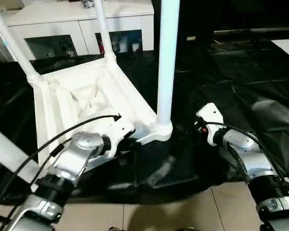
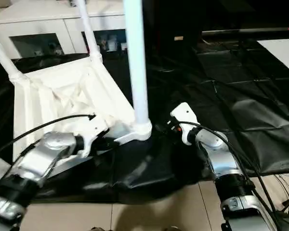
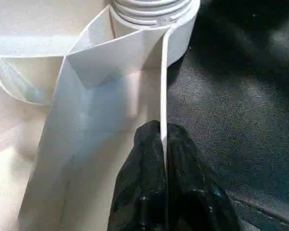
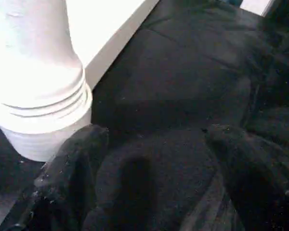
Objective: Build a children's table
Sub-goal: Rotate table base, then rotate leg to tighten
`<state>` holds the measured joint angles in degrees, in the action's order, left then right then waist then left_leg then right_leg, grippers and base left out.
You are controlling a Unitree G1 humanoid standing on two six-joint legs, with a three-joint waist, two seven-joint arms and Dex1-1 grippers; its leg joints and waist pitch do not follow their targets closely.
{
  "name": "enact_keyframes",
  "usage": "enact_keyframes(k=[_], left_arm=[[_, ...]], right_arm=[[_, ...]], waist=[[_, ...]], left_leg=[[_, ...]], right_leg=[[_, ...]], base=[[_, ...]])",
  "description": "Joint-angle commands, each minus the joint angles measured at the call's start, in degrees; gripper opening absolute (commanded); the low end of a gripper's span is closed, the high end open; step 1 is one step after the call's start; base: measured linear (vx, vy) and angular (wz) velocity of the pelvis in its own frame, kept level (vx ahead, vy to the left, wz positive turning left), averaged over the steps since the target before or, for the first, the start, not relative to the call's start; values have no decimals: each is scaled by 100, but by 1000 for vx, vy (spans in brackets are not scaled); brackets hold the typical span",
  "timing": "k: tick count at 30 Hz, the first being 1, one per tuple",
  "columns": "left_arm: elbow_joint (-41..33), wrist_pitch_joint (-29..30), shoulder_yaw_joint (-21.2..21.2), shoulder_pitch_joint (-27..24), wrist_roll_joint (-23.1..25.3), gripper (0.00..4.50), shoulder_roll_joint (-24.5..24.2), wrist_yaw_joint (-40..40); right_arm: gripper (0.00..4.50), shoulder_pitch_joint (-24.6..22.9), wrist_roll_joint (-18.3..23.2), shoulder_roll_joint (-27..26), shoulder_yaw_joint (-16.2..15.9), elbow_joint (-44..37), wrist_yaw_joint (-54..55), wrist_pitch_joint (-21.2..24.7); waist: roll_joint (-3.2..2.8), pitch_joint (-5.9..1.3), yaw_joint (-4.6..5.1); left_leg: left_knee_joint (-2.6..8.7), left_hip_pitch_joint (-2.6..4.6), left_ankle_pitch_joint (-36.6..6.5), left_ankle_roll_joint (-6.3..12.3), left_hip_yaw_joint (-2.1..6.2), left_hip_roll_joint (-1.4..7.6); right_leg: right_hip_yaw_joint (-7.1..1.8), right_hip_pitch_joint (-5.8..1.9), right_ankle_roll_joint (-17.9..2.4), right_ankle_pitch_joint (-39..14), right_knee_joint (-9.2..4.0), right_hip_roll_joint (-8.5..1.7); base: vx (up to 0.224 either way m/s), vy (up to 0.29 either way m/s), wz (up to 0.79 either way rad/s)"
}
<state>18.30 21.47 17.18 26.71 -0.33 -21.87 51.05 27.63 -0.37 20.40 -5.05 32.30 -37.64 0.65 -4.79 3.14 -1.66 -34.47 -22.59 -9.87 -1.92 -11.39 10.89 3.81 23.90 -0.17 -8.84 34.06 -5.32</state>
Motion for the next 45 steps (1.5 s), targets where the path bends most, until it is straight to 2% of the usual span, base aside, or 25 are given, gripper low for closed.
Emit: enact_keyframes(k=[1,4,5,7,8,12,13,15,17,21,24,26,27,28,30,32,33,34,36,38,39,45], left_arm=[[-31,78,39,-123,33,1,-78,9],[-10,-12,0,-137,-1,1,-45,-6],[30,-250,-74,-154,-102,1,24,38],[52,-564,-156,-182,-257,1,98,153],[56,-697,-187,-199,-339,1,128,232],[132,-839,-196,-233,-407,1,163,326],[132,-839,-196,-233,-407,1,163,326],[297,-1030,-115,-241,-365,1,180,415],[297,-1030,-115,-241,-365,1,180,415],[393,-1171,-83,-189,-393,1,309,550],[467,-1286,-47,-125,-372,1,384,605],[532,-1353,7,-70,-334,1,430,637],[532,-1353,7,-70,-334,0,430,637],[763,-1606,126,90,-232,0,563,693],[863,-1717,163,148,-193,0,606,719],[980,-1819,210,218,-150,0,640,766],[1106,-1917,248,299,-91,0,662,811],[1249,-2009,290,404,-26,0,673,878],[1342,-2084,294,469,7,0,681,920],[1413,-2134,283,519,5,0,686,983],[1426,-2143,287,530,4,0,672,1016],[1554,-2276,269,538,23,0,626,1091]], right_arm=[[376,-4,6,-11,-89,-115,-50,38],[376,0,12,-27,-98,-122,-65,33],[376,-2,24,-43,-104,-140,-91,29],[376,-5,40,-61,-111,-167,-139,30],[376,-11,56,-72,-119,-187,-177,27],[376,-71,255,-140,-111,-353,-415,31],[376,-71,255,-140,-111,-353,-415,31],[376,-188,540,-144,-164,-644,-875,116],[376,-188,540,-144,-164,-644,-875,116],[376,-260,597,-53,-311,-805,-1276,117],[376,-273,595,-28,-359,-845,-1392,118],[393,-261,655,-42,-338,-846,-1442,237],[404,-261,655,-42,-338,-846,-1442,237],[414,-257,755,-56,-293,-895,-1509,429],[437,-261,776,-53,-283,-920,-1529,468],[447,-265,704,-46,-298,-911,-1459,426],[447,-271,593,-26,-334,-894,-1371,351],[447,-286,509,-9,-366,-877,-1310,315],[447,-300,483,4,-378,-880,-1301,309],[447,-337,502,23,-374,-923,-1330,332],[447,-355,514,34,-368,-943,-1339,346],[447,-327,589,34,-279,-867,-1264,404]], waist=[[98,-427,-21],[96,-438,-29],[121,-438,-31],[106,-441,-37],[122,-443,-35],[114,-444,-50],[107,-439,-56],[120,-436,-58],[113,-433,-56],[144,-426,-66],[137,-429,-82],[120,-433,-129],[123,-433,-140],[107,-430,-161],[119,-435,-193],[110,-427,-204],[87,-430,-217],[92,-419,-217],[79,-405,-247],[95,-412,-264],[70,-414,-273],[103,-411,-277]], left_leg=[[389,104,-1432,310,121,172],[373,109,-1329,355,110,168],[370,103,-1303,374,107,165],[363,99,-1247,405,106,161],[358,87,-1205,441,102,159],[352,96,-1216,491,96,161],[361,97,-1236,487,101,165],[366,103,-1279,477,103,168],[372,97,-1318,467,105,167],[372,111,-1384,451,99,162],[375,119,-1338,453,104,172],[379,153,-1361,437,97,188],[384,138,-1337,432,99,189],[389,140,-1339,433,99,177],[383,175,-1406,400,89,187],[392,166,-1473,358,90,177],[395,173,-1480,342,100,179],[398,181,-1519,324,93,176],[408,185,-1645,248,105,170],[418,174,-1640,241,116,175],[420,176,-1646,234,123,179],[432,159,-1683,241,128,182]], right_leg=[[-177,-291,-1170,-1793,-419,-256],[-179,-294,-1247,-1587,-401,-251],[-179,-296,-1257,-1558,-401,-250],[-179,-300,-1264,-1503,-393,-252],[-179,-313,-1257,-1478,-386,-255],[-182,-297,-1208,-1629,-401,-255],[-183,-295,-1162,-1721,-405,-257],[-183,-291,-1110,-1832,-418,-253],[-184,-288,-1057,-1948,-425,-257],[-184,-276,-984,-2189,-447,-259],[-193,-263,-939,-2253,-458,-263],[-203,-239,-976,-2243,-462,-259],[-203,-249,-980,-2209,-456,-261],[-199,-246,-958,-2216,-463,-249],[-214,-227,-959,-2220,-468,-258],[-207,-229,-898,-2366,-491,-266],[-210,-227,-882,-2399,-494,-272],[-210,-213,-860,-2472,-516,-266],[-205,-219,-769,-2751,-539,-286],[-201,-227,-703,-2789,-547,-289],[-203,-228,-709,-2777,-537,-295],[-195,-233,-724,-2774,-539,-294]], base=[[0,0,0],[0,0,0],[0,0,0],[0,0,0],[0,0,0],[0,0,0],[0,0,0],[0,0,0],[0,0,0],[0,0,0],[0,0,0],[0,0,0],[0,0,0],[0,0,0],[0,0,0],[0,0,0],[0,0,0],[0,0,0],[0,0,0],[0,0,0],[0,0,0],[0,0,0]])
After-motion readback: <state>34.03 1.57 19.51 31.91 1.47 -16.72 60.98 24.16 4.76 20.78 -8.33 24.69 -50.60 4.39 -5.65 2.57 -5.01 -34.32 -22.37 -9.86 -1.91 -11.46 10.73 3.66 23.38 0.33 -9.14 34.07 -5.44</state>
